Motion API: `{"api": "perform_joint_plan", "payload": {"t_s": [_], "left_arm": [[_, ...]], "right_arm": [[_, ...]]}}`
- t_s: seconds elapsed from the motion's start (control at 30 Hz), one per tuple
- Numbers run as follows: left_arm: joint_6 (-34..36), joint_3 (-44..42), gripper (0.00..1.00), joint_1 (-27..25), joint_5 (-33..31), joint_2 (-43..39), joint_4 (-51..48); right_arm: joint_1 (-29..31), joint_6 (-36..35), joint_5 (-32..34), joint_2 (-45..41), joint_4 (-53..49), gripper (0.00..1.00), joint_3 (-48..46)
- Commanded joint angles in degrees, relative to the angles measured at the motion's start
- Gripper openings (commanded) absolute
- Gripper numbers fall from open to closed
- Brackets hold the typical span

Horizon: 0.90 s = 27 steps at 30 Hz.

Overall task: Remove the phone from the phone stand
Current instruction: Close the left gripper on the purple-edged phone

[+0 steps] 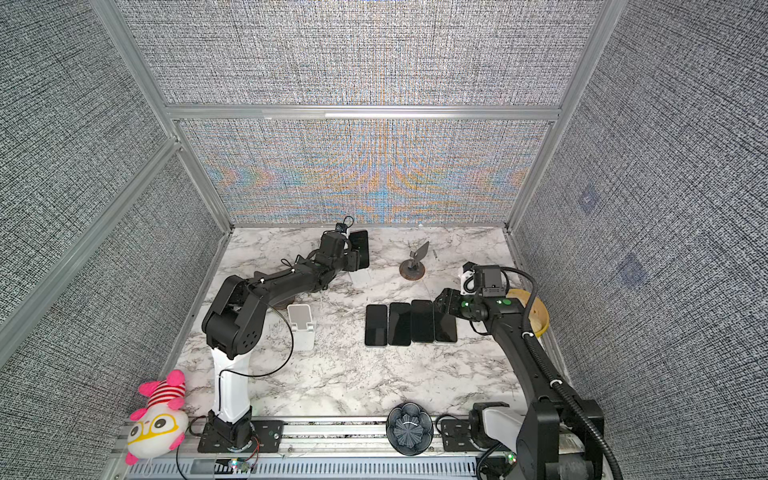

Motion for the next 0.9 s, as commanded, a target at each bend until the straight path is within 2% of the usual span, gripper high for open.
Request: {"api": "perform_joint_plan", "payload": {"t_s": [0.0,0.13,0.27,0.53,0.67,0.87], "left_arm": [[-0.22,-0.09,0.72,0.00,-0.56,-0.83,0.25],[-1.46,-4.12,0.98,0.00,0.95,-3.93,4.03],[-4.71,-9.32,0.98,-0.25,5.54,-7.11,10.88],[-11.29,-8.77,0.98,-1.42,4.80,-9.24,9.71],[-11.49,-3.03,0.98,-4.11,-2.81,-6.19,2.89],[-18.28,-0.54,0.98,-6.64,-14.66,-5.33,-1.42]], "right_arm": [[0.00,-0.51,0.35,-0.09,-0.36,0.70,-0.02],[-0.04,-0.51,0.34,0.16,-0.28,0.69,0.12],[-0.04,-0.14,0.02,0.75,0.48,0.70,-0.04],[1.61,0.70,-4.31,2.53,5.32,0.69,1.78],[2.12,1.87,-4.92,3.75,7.02,0.69,1.60],[2.27,2.81,-5.44,3.21,8.41,0.69,0.07]]}}
